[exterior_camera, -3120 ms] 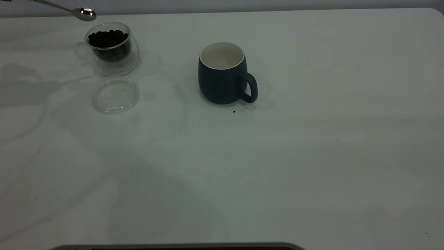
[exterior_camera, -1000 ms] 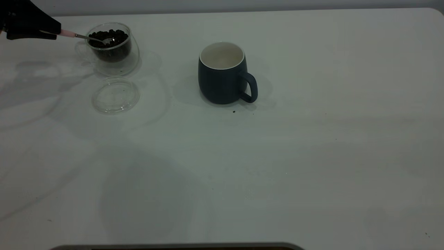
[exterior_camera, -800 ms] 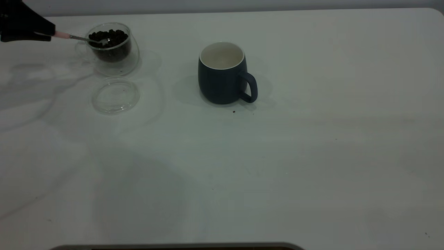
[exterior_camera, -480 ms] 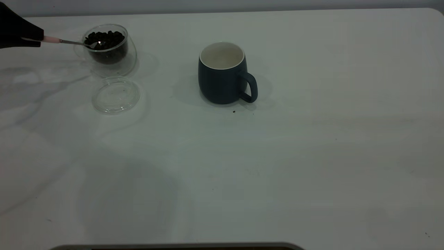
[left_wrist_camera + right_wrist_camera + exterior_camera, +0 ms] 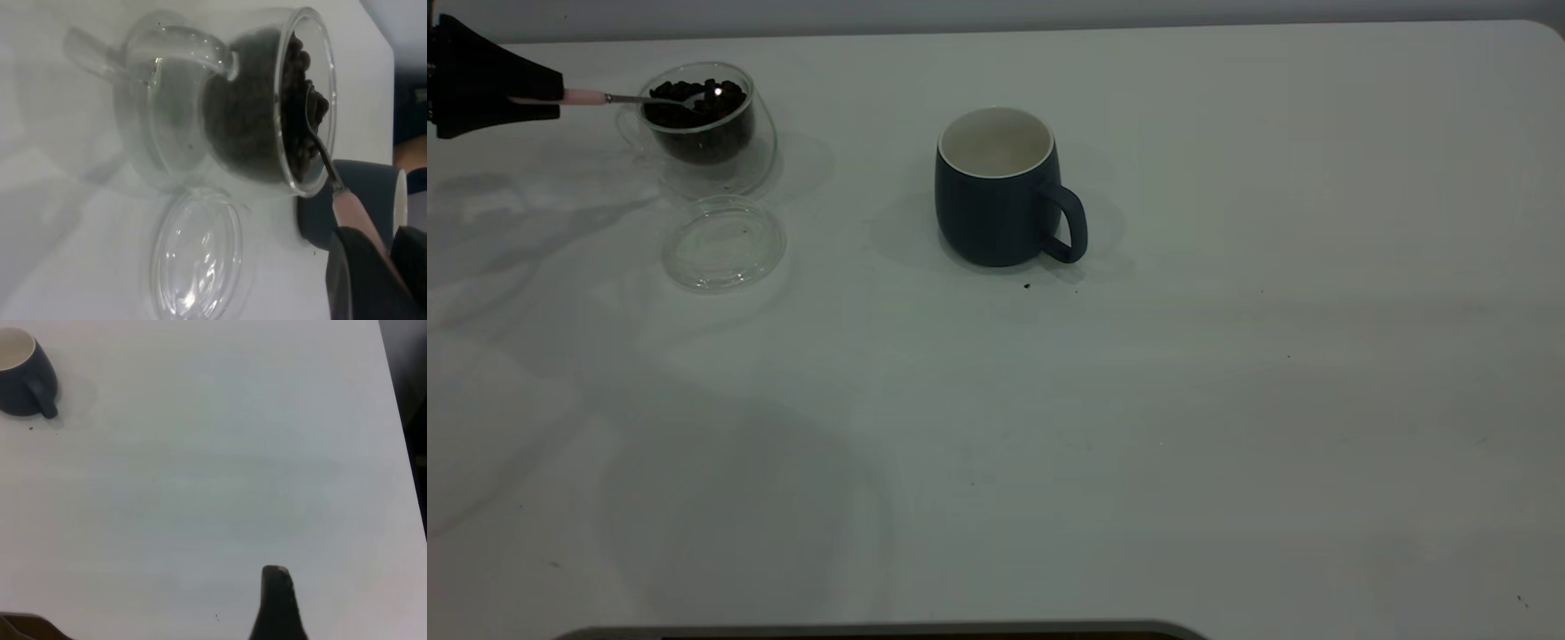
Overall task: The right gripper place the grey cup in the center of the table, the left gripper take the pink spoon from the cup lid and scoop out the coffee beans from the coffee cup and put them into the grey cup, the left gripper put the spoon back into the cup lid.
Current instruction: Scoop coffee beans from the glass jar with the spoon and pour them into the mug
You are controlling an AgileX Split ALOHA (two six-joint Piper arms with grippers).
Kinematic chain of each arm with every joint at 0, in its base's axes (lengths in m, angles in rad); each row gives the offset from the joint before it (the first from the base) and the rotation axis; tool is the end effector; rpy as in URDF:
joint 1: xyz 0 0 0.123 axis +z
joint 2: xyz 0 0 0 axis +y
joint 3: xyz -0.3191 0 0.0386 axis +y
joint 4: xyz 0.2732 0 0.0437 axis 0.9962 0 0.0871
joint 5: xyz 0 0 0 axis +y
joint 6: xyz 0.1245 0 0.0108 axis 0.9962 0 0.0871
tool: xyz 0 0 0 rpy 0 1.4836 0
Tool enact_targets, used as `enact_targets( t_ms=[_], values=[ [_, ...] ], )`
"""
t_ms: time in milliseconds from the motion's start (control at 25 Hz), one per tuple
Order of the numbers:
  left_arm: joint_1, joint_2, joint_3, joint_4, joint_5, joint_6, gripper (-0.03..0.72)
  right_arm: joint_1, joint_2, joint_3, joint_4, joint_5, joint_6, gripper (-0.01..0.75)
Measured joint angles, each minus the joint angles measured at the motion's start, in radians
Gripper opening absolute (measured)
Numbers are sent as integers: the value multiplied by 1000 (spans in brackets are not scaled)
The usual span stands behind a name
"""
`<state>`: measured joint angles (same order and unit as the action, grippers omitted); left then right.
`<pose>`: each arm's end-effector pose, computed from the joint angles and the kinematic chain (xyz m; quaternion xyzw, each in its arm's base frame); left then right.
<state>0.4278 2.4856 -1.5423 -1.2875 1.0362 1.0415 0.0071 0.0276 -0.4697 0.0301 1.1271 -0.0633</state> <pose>0.4897 0.1098 0.0238 -0.1281 0.8688 -0.4278 0.2139 0.0135 0.0035 0.2564 -0.0317 0.8833 0.0019 0.4677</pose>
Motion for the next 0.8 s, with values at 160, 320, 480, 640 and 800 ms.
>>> enact_targets(
  t_ms=[160,320,480,640,800],
  values=[
    [12,0,0,-8,27,4,125,0,0,0,0,0,0,591],
    [25,0,0,-8,58,4,125,0,0,0,0,0,0,591],
    [35,0,0,-8,85,4,125,0,0,0,0,0,0,591],
    [35,0,0,-8,110,5,125,0,0,0,0,0,0,591],
    [35,0,0,-8,110,5,125,0,0,0,0,0,0,591]
  ],
)
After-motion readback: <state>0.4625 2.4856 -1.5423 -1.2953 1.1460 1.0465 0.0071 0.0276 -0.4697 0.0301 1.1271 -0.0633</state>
